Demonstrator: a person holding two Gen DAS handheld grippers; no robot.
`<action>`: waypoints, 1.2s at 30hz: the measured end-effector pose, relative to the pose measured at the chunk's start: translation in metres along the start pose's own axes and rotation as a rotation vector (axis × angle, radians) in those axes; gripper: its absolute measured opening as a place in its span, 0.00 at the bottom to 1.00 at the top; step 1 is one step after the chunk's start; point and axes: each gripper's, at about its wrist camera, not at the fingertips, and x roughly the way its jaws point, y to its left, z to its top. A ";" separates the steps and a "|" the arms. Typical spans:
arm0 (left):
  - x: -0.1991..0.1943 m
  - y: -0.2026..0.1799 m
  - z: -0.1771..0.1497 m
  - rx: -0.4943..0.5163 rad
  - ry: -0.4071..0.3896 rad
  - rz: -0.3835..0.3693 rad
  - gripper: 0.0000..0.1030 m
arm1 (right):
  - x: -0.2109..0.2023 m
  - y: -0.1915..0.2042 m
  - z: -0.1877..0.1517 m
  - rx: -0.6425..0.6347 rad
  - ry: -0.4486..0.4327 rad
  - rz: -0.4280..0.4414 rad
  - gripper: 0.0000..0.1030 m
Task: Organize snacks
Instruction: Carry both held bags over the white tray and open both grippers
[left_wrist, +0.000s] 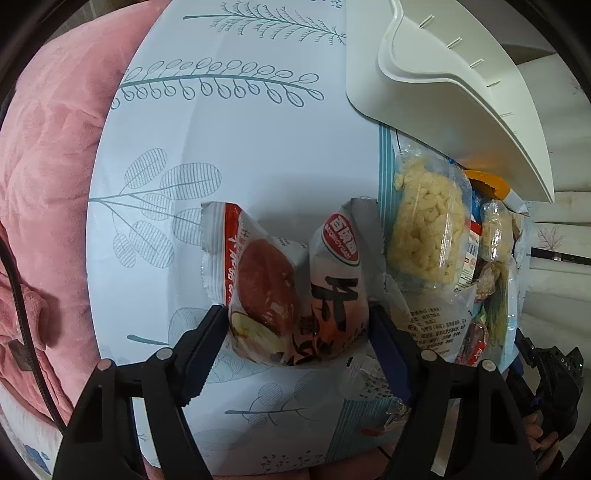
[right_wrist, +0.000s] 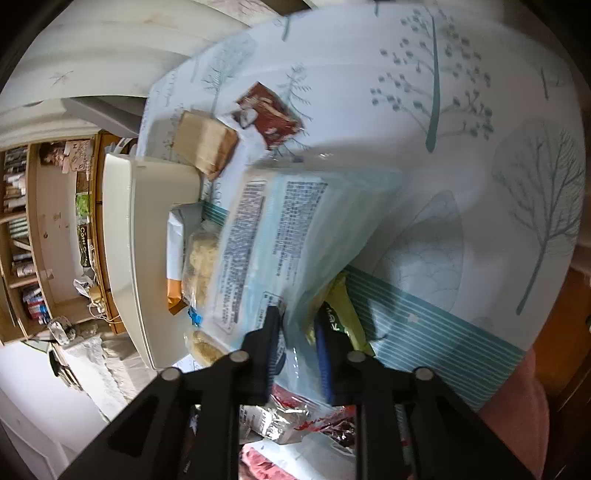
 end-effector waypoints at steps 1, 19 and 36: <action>0.000 0.000 0.000 0.003 0.001 -0.005 0.70 | -0.003 0.003 0.001 -0.014 -0.014 -0.003 0.14; -0.046 0.021 -0.012 -0.058 -0.013 -0.004 0.65 | -0.080 0.071 -0.026 -0.393 -0.173 -0.038 0.11; -0.123 -0.018 0.025 -0.108 -0.046 0.010 0.65 | -0.093 0.189 -0.017 -0.827 -0.130 0.098 0.08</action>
